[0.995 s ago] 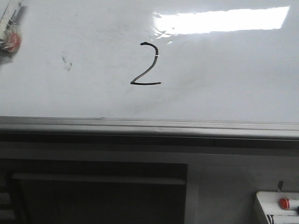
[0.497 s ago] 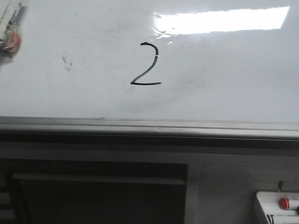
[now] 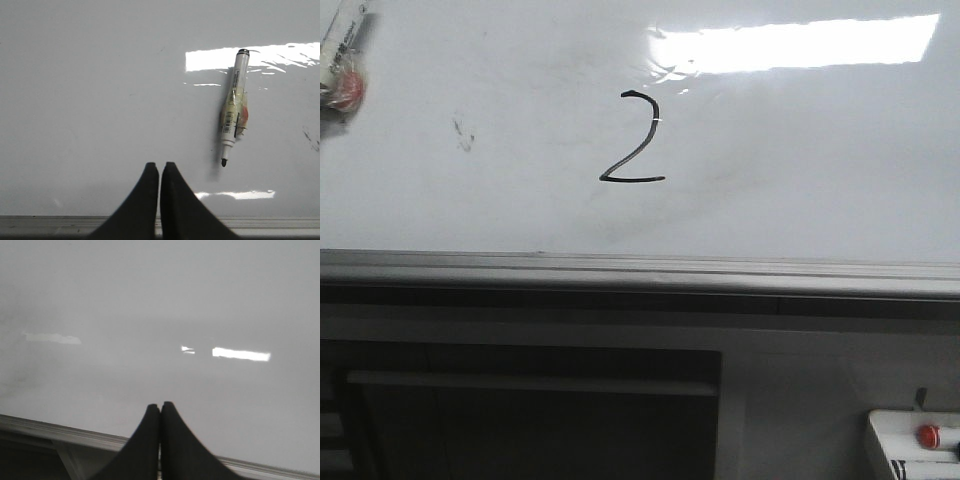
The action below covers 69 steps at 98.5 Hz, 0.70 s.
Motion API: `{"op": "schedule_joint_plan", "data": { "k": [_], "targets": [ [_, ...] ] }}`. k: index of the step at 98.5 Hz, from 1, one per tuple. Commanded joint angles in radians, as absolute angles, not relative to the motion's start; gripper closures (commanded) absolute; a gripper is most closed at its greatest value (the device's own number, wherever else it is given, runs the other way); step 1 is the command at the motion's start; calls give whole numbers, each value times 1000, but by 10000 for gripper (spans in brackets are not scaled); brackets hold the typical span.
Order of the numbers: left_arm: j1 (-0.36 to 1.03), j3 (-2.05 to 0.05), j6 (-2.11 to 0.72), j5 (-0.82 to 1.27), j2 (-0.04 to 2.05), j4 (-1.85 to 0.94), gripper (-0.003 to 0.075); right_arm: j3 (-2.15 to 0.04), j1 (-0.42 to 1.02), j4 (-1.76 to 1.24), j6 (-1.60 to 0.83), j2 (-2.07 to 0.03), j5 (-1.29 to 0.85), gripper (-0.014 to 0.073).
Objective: Write number 2 on whiteboard
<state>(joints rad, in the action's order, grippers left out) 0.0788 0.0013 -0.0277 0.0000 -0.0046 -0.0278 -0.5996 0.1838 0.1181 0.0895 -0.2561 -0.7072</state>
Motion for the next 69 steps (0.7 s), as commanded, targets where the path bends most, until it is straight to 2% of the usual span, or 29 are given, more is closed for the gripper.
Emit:
{"op": "schedule_joint_plan", "data": {
  "k": [1,9,31,59,69],
  "targets": [
    [81,33,-17,-81,-31,-38,738,-598,161,128,90,-233,-609,666],
    [81,33,-17,-81,-31,-38,738,-524,105,93,90,-195,-525,666],
    [81,33,-17,-81,-31,-38,738,-215,-12,49,90,-76,-116,666],
    [81,33,-17,-81,-31,-38,738,46,-46,20,90,31,187,666],
    [81,33,-17,-79,-31,-38,738,41,-46,16,90,28,142,666]
  ]
}}
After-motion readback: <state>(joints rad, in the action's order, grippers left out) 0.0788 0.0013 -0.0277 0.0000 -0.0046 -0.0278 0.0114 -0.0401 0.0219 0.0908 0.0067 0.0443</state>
